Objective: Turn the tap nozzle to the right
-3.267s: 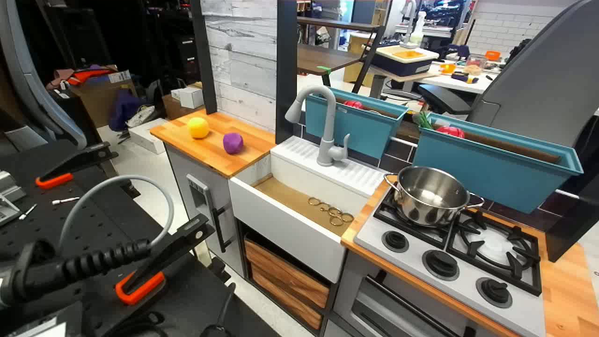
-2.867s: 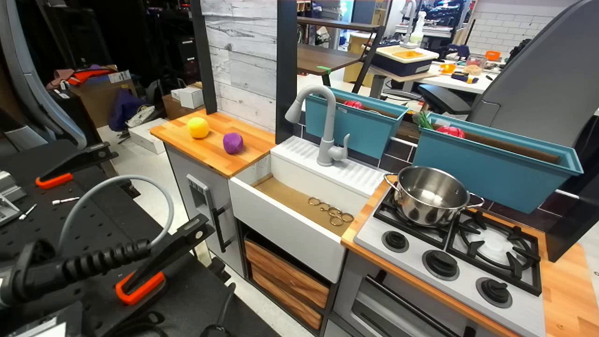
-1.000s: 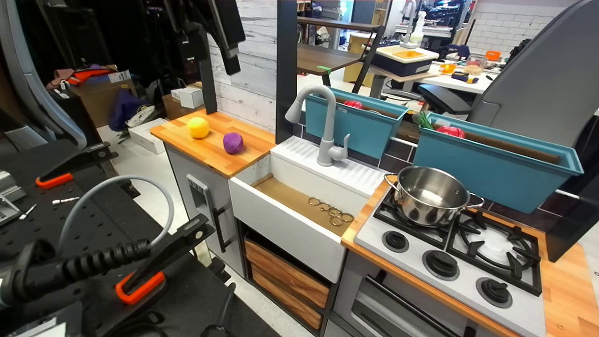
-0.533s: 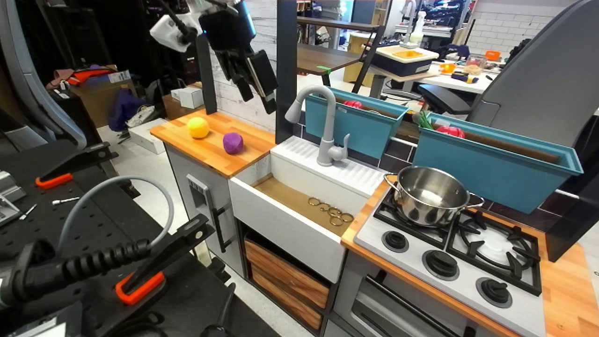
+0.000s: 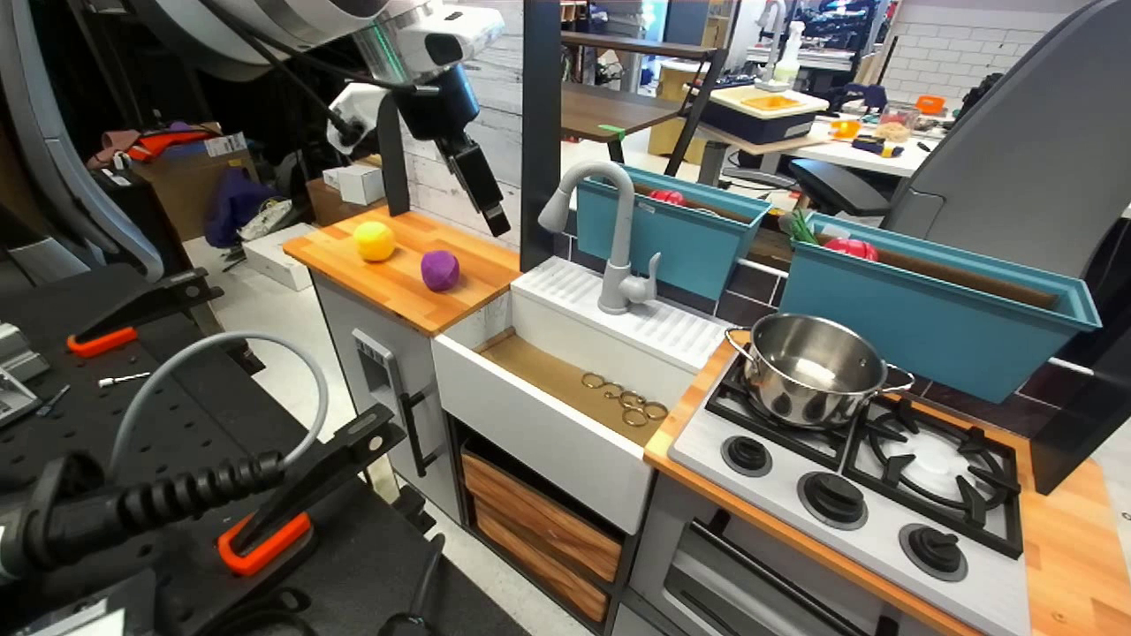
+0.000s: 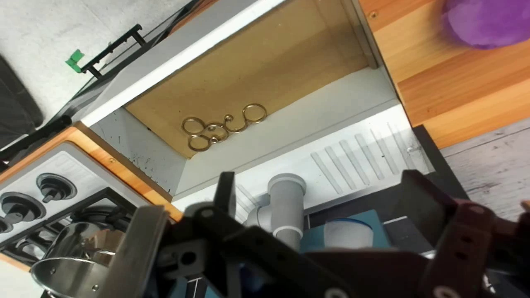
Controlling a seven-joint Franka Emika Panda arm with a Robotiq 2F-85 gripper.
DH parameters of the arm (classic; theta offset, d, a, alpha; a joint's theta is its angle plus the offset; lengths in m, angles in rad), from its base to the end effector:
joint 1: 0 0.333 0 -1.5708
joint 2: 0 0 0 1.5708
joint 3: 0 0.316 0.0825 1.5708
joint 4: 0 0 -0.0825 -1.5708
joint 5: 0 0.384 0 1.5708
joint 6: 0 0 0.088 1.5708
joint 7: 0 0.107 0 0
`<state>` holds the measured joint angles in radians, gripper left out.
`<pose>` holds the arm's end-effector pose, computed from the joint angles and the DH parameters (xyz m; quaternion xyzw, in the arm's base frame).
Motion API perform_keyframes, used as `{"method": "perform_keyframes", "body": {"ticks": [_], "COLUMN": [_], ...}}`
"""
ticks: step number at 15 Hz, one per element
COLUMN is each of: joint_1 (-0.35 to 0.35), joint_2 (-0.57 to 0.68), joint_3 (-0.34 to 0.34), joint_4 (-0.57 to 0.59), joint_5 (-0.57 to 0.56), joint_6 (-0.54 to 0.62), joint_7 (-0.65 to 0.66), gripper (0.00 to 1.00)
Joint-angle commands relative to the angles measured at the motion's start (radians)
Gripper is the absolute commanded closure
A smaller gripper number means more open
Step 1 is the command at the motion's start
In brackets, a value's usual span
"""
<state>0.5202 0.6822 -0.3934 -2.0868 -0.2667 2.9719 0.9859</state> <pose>0.5870 0.0929 0.1349 0.9529 -0.2379 0.1738 0.0724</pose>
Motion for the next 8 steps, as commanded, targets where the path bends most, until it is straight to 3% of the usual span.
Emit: {"method": "perform_keyframes", "body": {"ticks": [1, 8], "joint_1": [0.122, 0.254], "joint_2": [0.107, 0.261], "joint_3": [-0.142, -0.301], "joint_4": [0.086, 0.187], "joint_5": [0.047, 0.094], "joint_6": [0.024, 0.025], "joint_7": [0.113, 0.250], "gripper": [0.00, 0.00]}}
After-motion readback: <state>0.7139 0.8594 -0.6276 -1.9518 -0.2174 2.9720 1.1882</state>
